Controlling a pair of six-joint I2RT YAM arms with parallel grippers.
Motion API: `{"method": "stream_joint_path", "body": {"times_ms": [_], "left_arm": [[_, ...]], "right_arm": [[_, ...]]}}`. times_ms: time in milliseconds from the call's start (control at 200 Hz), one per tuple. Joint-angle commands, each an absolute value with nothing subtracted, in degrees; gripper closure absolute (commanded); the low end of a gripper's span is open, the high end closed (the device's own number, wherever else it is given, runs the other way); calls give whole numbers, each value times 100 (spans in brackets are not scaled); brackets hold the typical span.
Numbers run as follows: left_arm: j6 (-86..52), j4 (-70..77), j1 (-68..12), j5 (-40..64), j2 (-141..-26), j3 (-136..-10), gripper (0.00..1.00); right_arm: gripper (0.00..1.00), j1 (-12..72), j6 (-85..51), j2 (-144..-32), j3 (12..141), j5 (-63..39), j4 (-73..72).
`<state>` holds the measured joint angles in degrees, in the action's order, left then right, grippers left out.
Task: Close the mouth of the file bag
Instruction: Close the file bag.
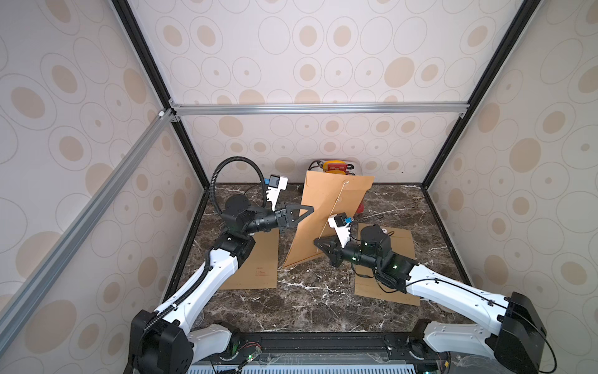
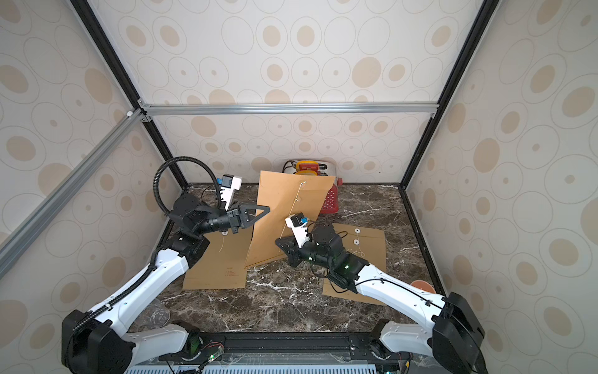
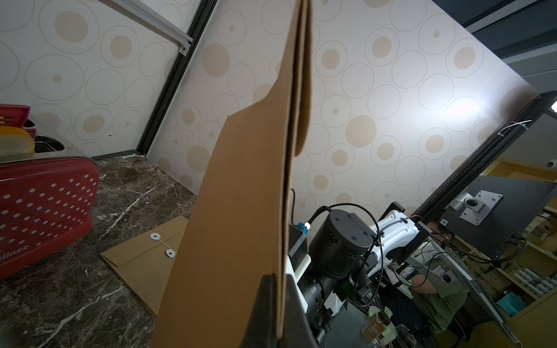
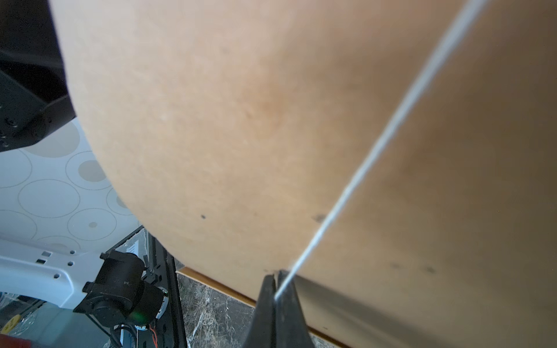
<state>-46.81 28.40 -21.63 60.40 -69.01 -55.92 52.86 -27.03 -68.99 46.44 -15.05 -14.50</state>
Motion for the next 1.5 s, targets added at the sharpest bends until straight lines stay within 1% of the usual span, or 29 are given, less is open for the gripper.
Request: {"method": "stream_joint_path", "body": {"times_ms": [0,321,416,521,771,871,977,1187,1352,1492], "left_arm": [[-4571,3081,-2198,6090,-6890,-5914,100],[-4570,3073,-2201,6108,-6874,-5922,100],[-4575,3060,-2204,6134,-6898,-5941,100],[-4579,3050,-2200,6135,-6917,-5941,100],[-4550,2995,-2211,6152,-6926,-5964,100],[-4570,3057,-2206,6152,-6895,-5942,100],[-4639,3184,-2209,6195,-6868,-5915,100],[-5219,4018,-2213,6318,-6926,-5810,100],[-5257,4069,-2218,6315,-6930,-5801,100],[-5083,3813,-2218,6313,-6926,-5842,100]], "right_arm": [[100,5386,-2685,-6987,4791,-1587,-1268],[100,5393,-2588,-6855,4796,-1442,-1083],[100,5411,-2680,-6927,4844,-1669,-1159],[100,5463,-2632,-7035,4994,-1661,-982],[100,5535,-2549,-6998,5119,-1526,-797],[100,5537,-2528,-6962,4972,-1212,-796],[100,5448,-2587,-6913,4694,-1088,-1009],[100,4991,-2887,-6740,4375,-1550,-1279],[100,4913,-2809,-6582,4359,-1521,-1146],[100,4851,-2846,-6312,4278,-1476,-1059]]}}
